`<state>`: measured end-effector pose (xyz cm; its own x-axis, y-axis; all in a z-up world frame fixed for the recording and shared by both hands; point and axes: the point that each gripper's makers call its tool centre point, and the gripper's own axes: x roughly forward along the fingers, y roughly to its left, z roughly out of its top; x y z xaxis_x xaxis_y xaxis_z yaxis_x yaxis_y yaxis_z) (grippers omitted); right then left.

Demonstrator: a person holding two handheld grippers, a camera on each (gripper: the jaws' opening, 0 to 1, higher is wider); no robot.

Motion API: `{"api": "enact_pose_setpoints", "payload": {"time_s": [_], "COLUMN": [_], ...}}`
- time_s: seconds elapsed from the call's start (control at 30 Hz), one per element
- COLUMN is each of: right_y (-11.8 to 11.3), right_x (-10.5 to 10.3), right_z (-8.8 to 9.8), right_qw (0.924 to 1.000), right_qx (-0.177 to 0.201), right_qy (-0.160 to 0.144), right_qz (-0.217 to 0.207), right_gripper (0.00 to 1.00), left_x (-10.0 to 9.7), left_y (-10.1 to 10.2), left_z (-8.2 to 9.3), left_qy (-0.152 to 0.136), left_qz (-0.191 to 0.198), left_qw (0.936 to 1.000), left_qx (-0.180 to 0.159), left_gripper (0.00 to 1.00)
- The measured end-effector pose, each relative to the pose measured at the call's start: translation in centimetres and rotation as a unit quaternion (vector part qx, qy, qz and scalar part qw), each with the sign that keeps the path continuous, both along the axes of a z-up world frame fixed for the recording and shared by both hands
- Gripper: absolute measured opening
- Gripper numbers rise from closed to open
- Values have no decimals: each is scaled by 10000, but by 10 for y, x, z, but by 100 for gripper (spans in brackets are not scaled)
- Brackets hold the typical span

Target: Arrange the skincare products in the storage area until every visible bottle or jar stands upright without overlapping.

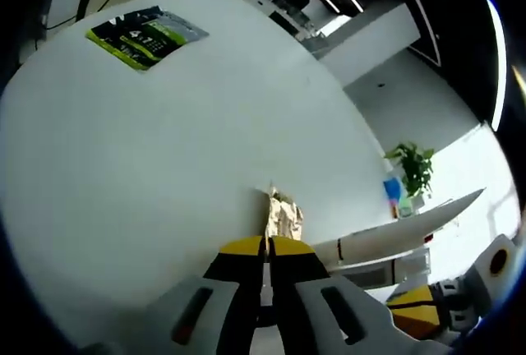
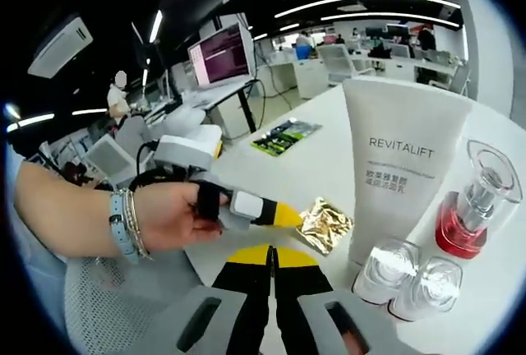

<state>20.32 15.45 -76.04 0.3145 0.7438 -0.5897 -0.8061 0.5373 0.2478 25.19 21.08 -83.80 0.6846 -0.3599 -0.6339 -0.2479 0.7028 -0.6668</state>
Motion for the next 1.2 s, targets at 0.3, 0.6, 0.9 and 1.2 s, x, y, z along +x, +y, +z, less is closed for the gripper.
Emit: {"api": "enact_pose_setpoints", "payload": {"time_s": [0.3,0.6,0.9,1.2], "right_y": [-3,-3,1,12], "right_x": [1,0,-5,-15], "right_z": [-2,-3,-4,-3], "right_qw": [10000,9999,9999,9987], "right_qx": [-37,-53,-91,-77], "right_qy": [31,95,60,-221], "right_qz": [-73,-64,61,453], "right_gripper": [0,0,0,0], "left_x": [1,4,18,25], "left_y": [11,-5,24,74], "left_z": [3,9,40,74], "left_qy": [-27,-295,-781,-1153], "left_qz": [113,-868,-587,-352], "left_qw": [9995,9891,9832,9788], "left_qx": [303,1157,1542,1655], "left_gripper": [2,0,0,7]}}
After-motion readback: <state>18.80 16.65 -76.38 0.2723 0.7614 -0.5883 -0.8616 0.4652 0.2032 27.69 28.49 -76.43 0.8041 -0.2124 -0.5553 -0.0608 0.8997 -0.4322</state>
